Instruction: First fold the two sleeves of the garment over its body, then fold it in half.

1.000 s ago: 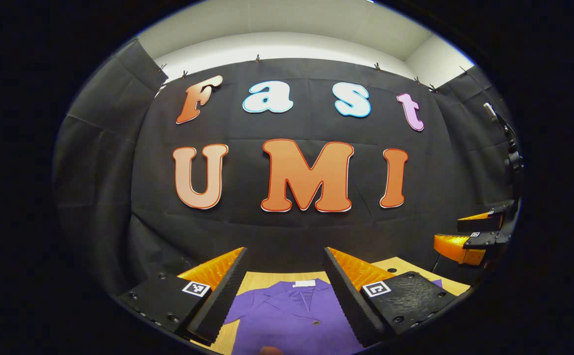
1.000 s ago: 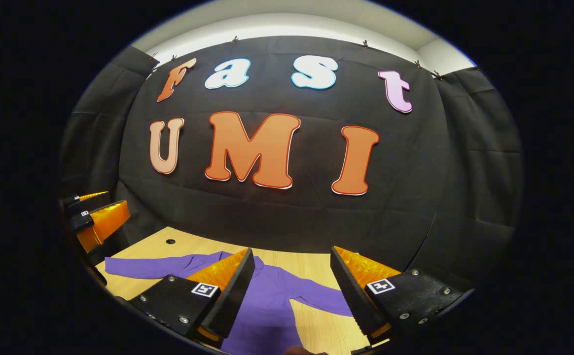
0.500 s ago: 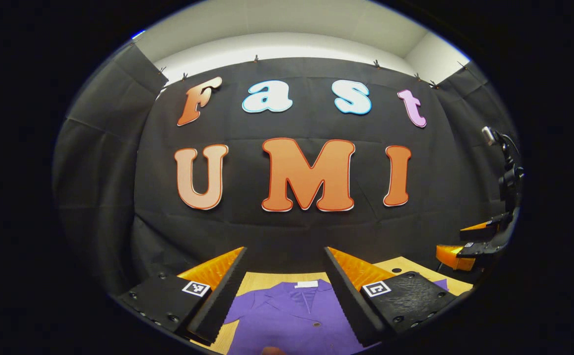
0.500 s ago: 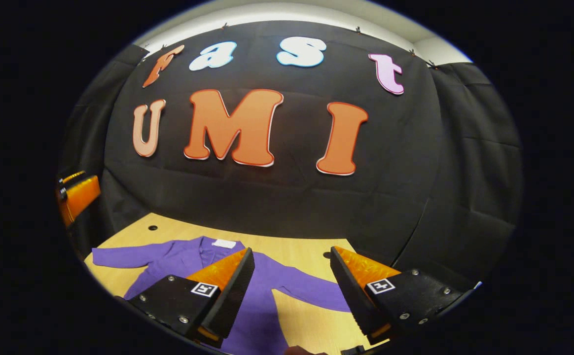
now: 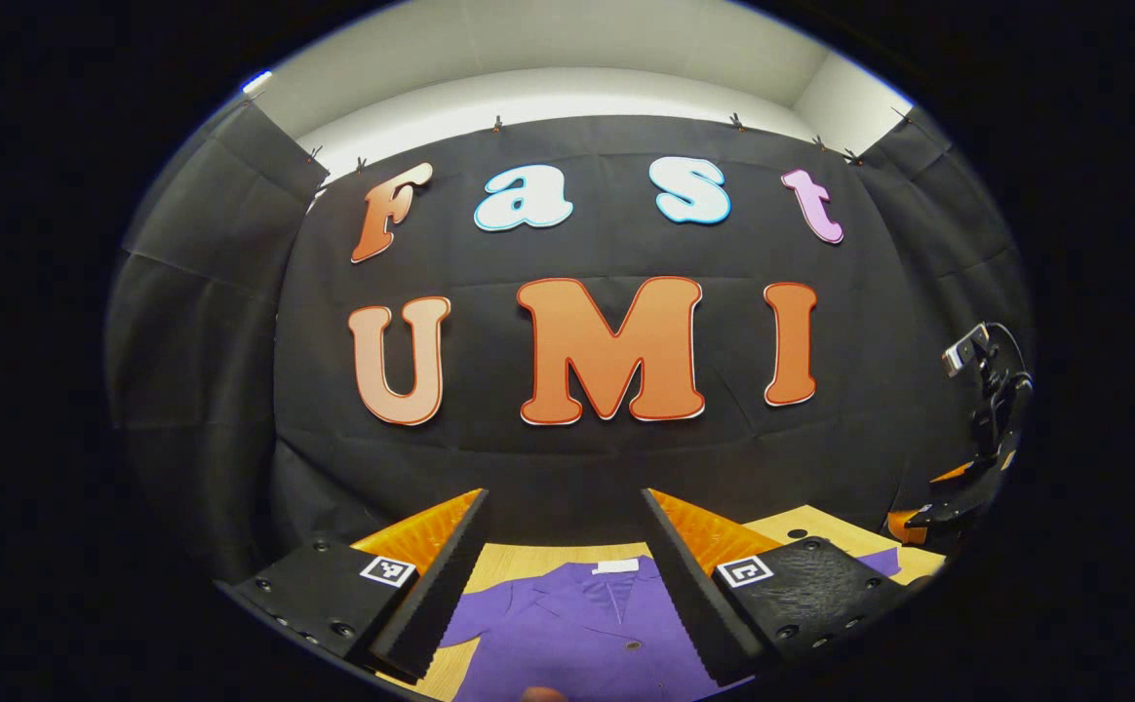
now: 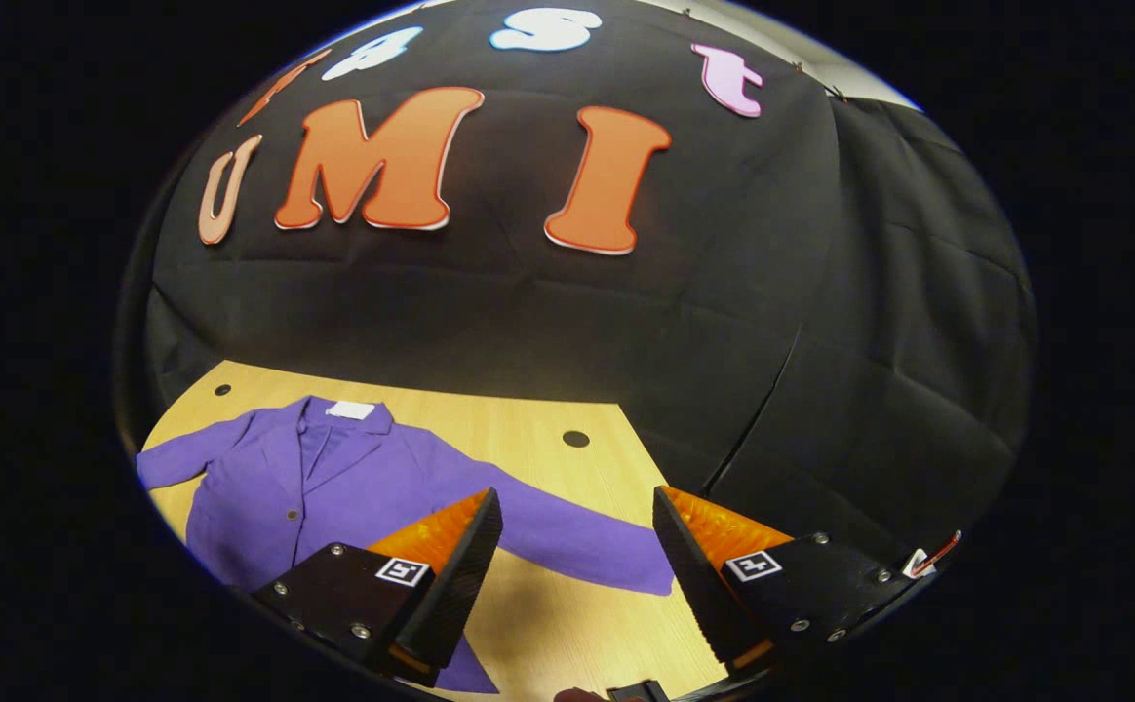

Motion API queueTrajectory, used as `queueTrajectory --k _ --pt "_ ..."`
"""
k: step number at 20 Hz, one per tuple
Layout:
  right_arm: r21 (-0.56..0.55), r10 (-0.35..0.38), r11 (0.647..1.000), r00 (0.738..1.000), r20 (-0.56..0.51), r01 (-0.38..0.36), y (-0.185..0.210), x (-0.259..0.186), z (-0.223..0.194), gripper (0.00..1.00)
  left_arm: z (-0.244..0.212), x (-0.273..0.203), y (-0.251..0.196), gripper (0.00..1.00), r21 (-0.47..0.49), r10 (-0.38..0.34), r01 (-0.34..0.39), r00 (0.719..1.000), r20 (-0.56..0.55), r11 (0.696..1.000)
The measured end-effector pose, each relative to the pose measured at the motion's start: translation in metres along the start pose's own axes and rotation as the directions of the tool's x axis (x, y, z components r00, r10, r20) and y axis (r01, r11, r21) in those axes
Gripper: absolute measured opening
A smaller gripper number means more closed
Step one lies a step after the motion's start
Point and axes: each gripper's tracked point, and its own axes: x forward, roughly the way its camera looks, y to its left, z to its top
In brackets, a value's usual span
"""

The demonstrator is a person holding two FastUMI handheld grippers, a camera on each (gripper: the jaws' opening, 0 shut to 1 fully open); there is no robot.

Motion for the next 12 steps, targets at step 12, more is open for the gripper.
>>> queueTrajectory --k 12 --pt "0.061 -0.035 0.997 0.951 -0.308 0.057 -0.063 0.092 -0.089 0.95 -0.008 0.001 -0.002 0.96 0.051 0.066 -0.064 0.997 -0.045 0.997"
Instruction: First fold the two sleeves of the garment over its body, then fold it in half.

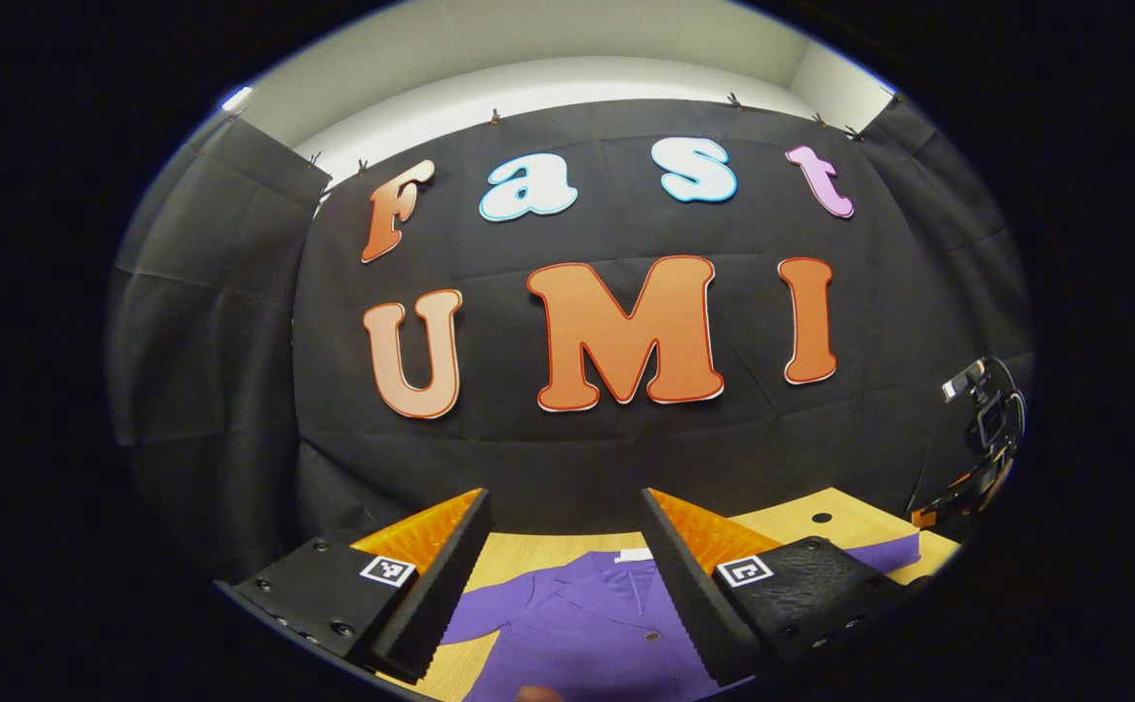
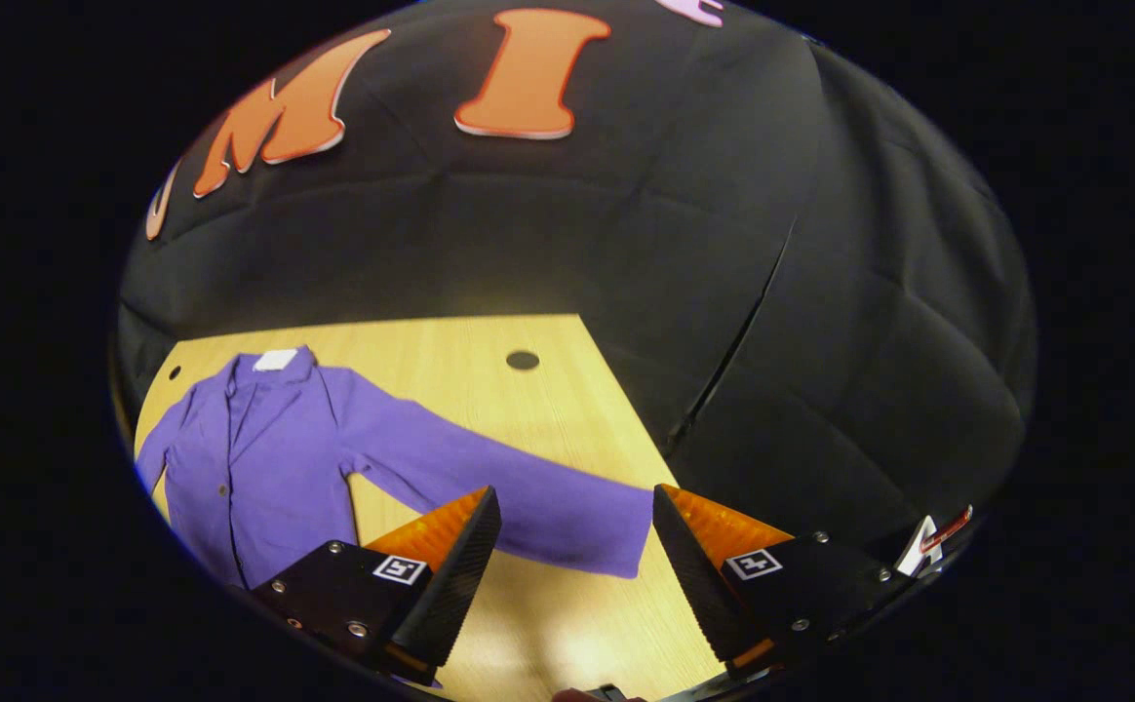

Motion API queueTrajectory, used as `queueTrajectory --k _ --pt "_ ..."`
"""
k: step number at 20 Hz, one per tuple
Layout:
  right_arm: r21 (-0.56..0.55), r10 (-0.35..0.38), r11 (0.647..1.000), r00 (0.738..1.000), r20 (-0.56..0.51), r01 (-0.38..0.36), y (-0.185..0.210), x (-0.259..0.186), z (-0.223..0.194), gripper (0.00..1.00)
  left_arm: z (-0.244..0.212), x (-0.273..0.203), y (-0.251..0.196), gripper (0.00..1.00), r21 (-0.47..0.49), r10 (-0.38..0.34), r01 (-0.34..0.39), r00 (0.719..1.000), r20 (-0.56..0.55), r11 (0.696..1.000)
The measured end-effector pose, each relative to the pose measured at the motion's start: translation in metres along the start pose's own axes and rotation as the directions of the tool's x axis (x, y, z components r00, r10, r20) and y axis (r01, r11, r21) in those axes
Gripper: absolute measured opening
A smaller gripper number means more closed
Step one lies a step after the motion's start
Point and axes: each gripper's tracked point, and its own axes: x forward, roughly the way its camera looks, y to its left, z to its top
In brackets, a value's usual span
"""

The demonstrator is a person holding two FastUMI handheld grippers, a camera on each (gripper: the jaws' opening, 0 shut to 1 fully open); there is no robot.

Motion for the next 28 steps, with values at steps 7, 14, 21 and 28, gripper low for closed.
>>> queueTrajectory --k 7,14,21,28 --pt "0.187 0.039 0.982 0.973 -0.227 0.005 -0.026 0.052 -0.036 0.96 -0.011 -0.001 -0.003 0.96 0.012 0.021 -0.021 0.999 -0.041 1.000" --pt "0.229 0.069 0.973 0.894 -0.443 0.038 -0.045 0.084 -0.077 0.96 -0.025 0.002 -0.020 0.96 0.020 0.003 -0.001 0.996 -0.087 1.000" --pt "0.245 0.090 0.968 0.831 -0.550 0.057 -0.046 0.112 -0.101 0.96 -0.046 0.001 -0.035 0.98 0.070 0.001 0.009 0.989 -0.145 0.998" --pt "0.251 0.118 0.966 0.767 -0.631 0.058 -0.032 0.117 -0.113 0.77 -0.055 -0.003 -0.040 1.00 0.095 0.037 -0.021 0.984 -0.172 0.995"
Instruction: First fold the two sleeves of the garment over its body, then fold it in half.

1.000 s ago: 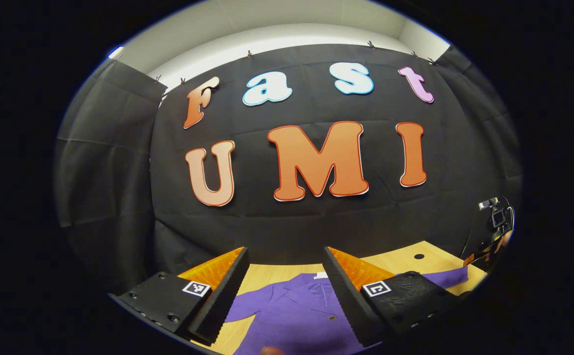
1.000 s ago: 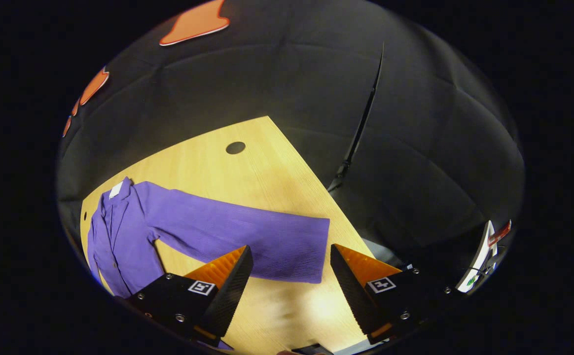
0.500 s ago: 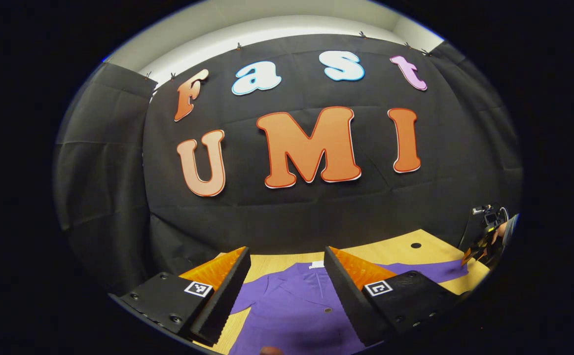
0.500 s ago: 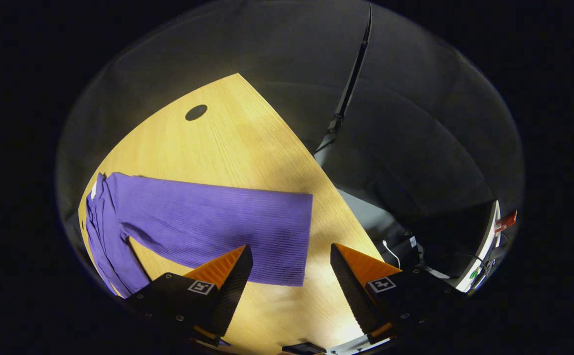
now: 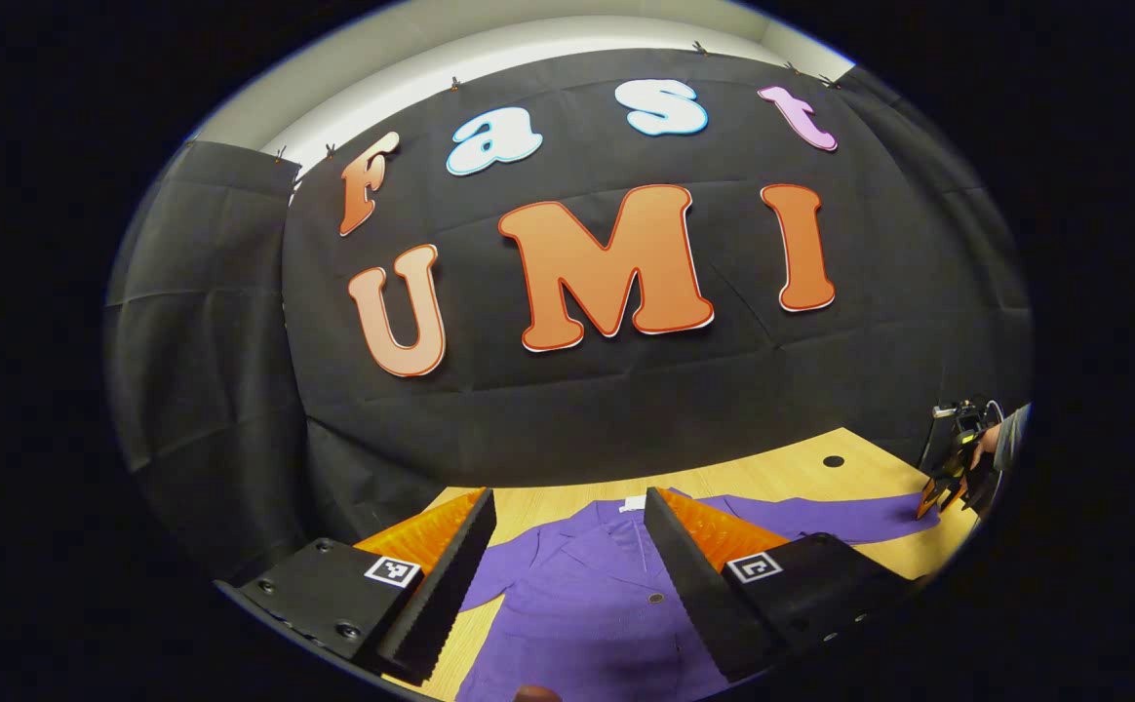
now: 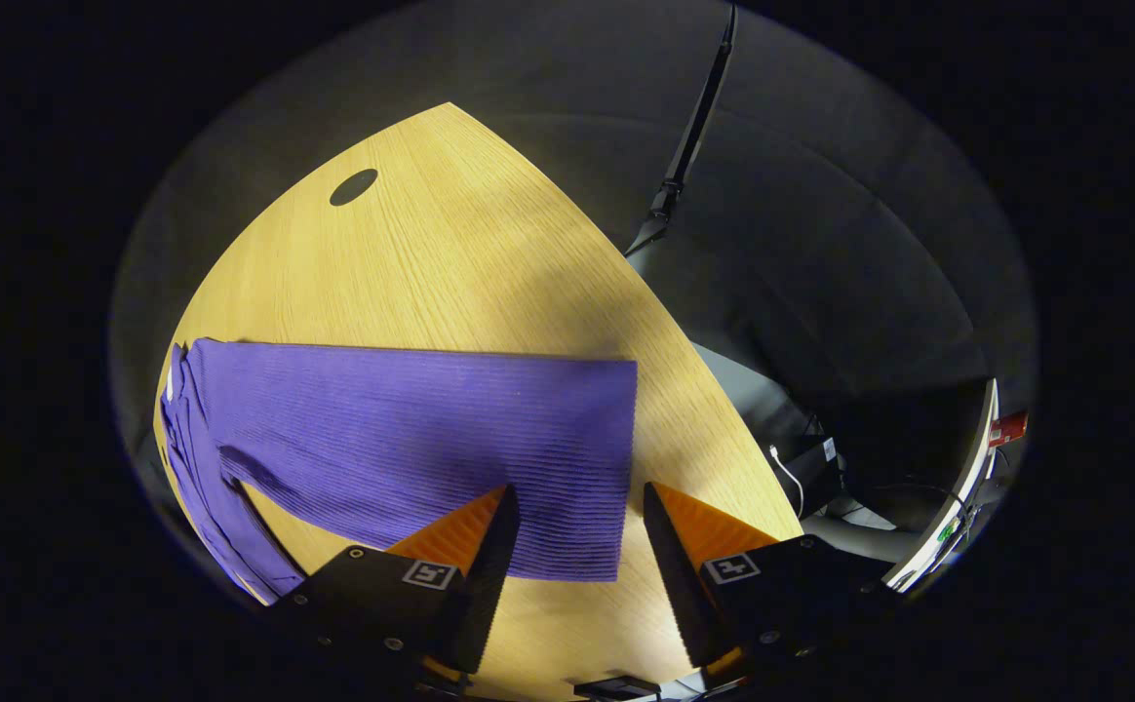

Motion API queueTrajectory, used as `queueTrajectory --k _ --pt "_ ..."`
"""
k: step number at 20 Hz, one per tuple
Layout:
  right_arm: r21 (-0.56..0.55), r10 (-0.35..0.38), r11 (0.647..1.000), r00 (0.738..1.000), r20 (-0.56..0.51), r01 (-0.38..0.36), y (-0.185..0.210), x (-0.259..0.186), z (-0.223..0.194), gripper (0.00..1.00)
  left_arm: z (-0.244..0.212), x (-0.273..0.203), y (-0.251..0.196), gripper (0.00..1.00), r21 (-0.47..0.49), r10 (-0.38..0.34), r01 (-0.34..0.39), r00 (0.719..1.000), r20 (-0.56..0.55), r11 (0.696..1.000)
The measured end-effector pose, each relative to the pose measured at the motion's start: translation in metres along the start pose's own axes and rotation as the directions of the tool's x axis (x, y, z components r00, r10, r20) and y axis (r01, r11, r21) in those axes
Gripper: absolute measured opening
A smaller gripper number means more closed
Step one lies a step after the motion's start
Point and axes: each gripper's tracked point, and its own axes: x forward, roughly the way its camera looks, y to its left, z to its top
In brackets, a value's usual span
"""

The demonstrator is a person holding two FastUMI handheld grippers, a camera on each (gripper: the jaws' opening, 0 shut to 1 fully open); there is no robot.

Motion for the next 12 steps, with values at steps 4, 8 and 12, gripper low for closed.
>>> queueTrajectory --k 4,8,12 --pt "0.030 0.041 0.999 0.999 0.000 -0.041 0.011 0.001 0.004 0.08 -0.011 -0.007 -0.003 1.00 -0.009 0.011 -0.011 1.000 -0.023 1.000" --pt "0.050 0.100 0.994 0.995 0.023 -0.101 0.027 -0.018 0.009 0.04 -0.012 -0.002 0.008 0.98 -0.005 0.005 -0.006 1.000 -0.017 1.000" --pt "0.026 0.149 0.988 0.985 0.089 -0.152 0.059 -0.056 0.015 0.04 -0.013 0.006 0.021 0.98 -0.023 -0.029 0.029 1.000 -0.001 0.999"
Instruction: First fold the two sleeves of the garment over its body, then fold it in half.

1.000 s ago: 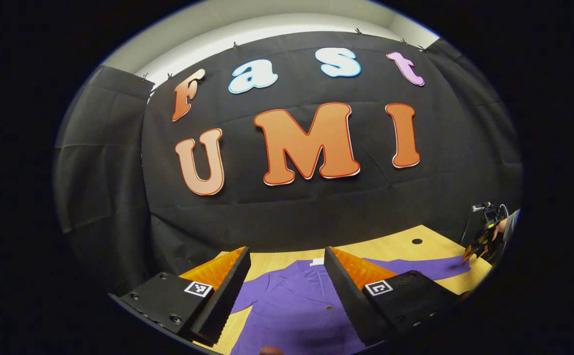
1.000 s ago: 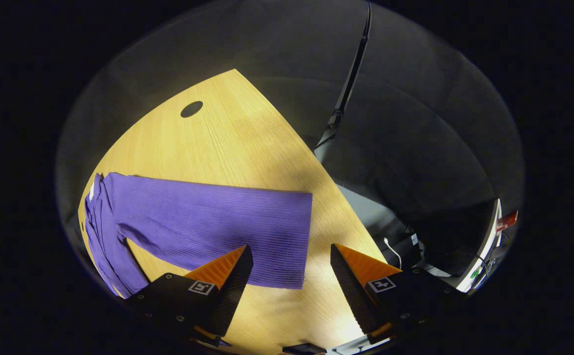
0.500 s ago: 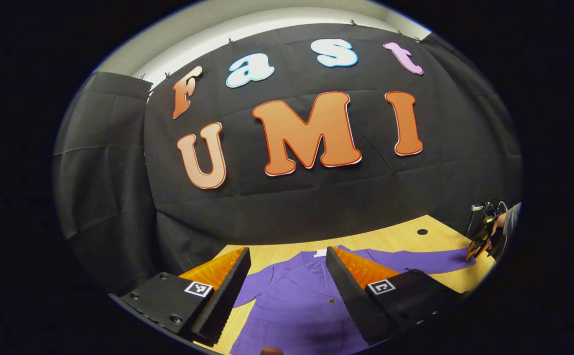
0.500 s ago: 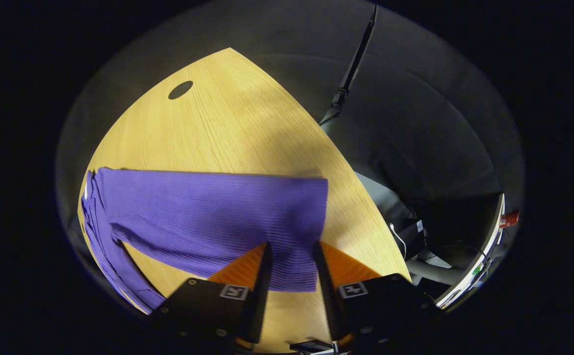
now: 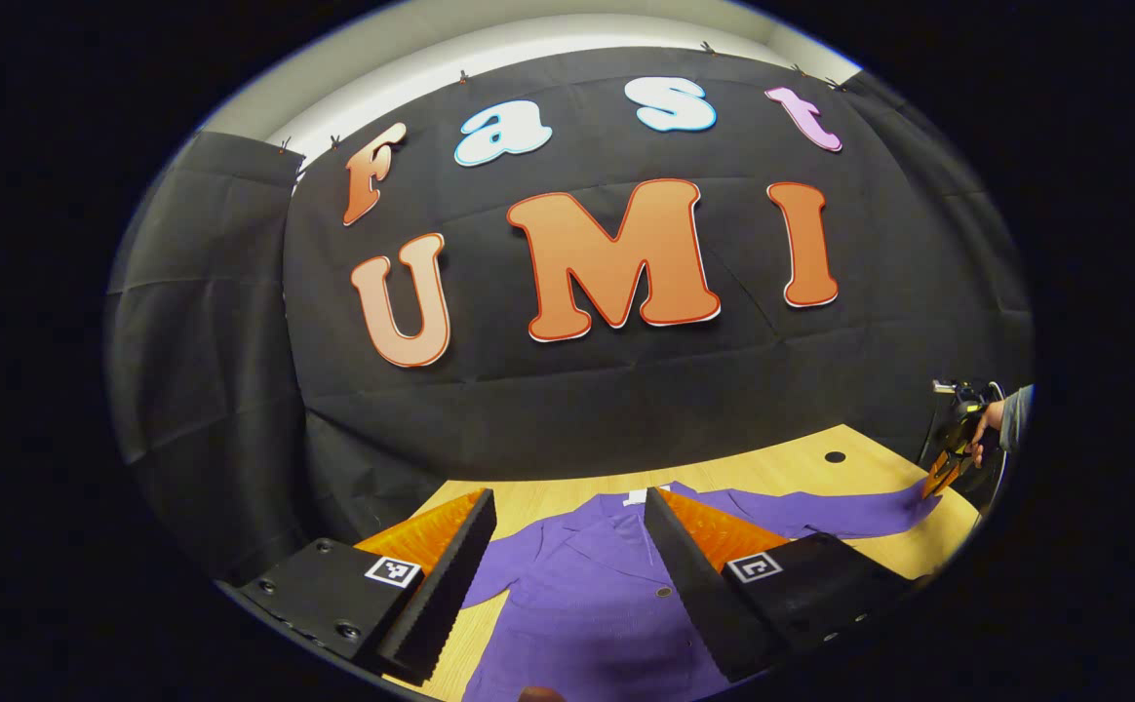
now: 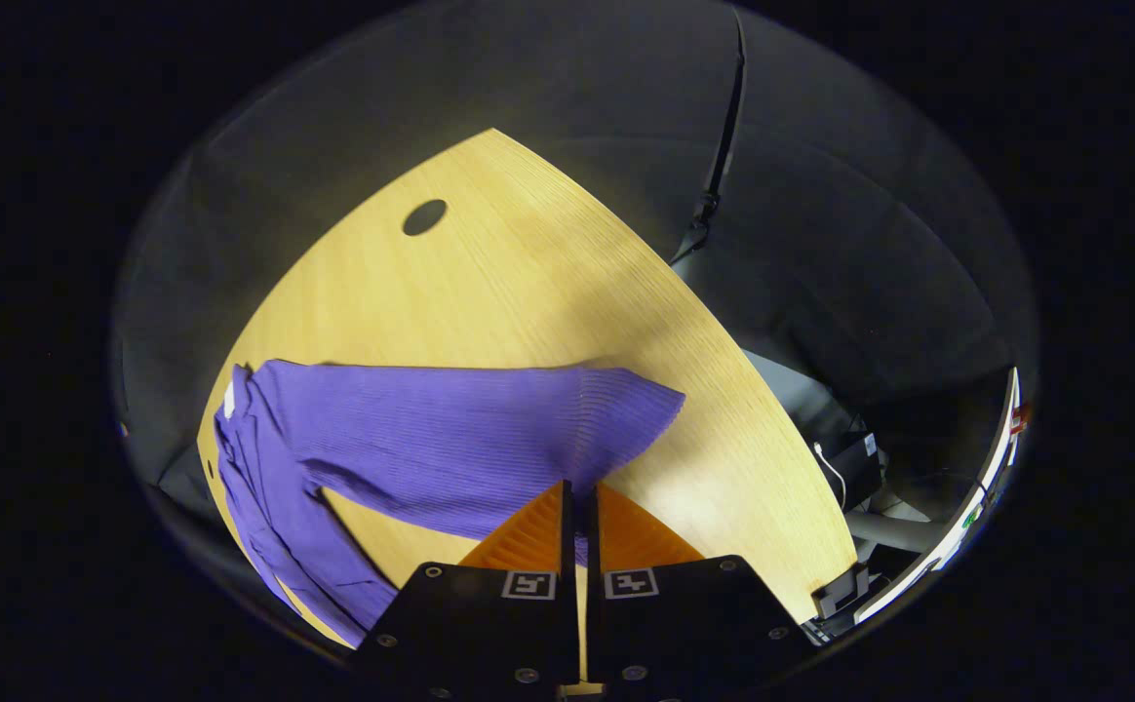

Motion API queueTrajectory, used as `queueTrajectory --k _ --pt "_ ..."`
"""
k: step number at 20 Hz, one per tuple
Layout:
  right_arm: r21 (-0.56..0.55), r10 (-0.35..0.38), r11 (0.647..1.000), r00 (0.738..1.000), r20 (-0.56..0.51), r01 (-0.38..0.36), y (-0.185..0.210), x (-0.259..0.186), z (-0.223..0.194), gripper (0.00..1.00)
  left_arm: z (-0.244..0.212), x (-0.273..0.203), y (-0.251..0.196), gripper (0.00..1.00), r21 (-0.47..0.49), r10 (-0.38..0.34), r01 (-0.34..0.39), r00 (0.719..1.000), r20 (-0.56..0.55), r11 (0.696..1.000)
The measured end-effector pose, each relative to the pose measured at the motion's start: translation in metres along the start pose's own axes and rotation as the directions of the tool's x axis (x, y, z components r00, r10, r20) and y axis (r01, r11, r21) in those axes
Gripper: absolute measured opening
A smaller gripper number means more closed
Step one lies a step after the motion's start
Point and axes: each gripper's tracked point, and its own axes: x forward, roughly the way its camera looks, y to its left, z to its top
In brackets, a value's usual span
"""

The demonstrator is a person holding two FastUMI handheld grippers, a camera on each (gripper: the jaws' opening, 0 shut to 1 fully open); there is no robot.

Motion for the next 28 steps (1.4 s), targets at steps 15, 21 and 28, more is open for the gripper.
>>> queueTrajectory --k 15,21,28 --pt "-0.261 0.161 0.958 0.976 0.150 -0.118 0.202 -0.113 0.004 0.04 -0.027 0.030 0.111 0.98 -0.042 -0.004 0.004 1.000 -0.003 0.999" --pt "-0.387 0.211 0.910 0.968 0.133 -0.146 0.290 -0.128 -0.018 0.04 -0.051 0.033 0.168 0.98 -0.077 0.048 -0.051 0.998 -0.034 0.996" --pt "-0.501 0.278 0.842 0.957 0.087 -0.200 0.391 -0.133 -0.056 0.04 -0.087 0.037 0.254 0.98 -0.057 0.163 -0.168 0.983 -0.090 0.984"
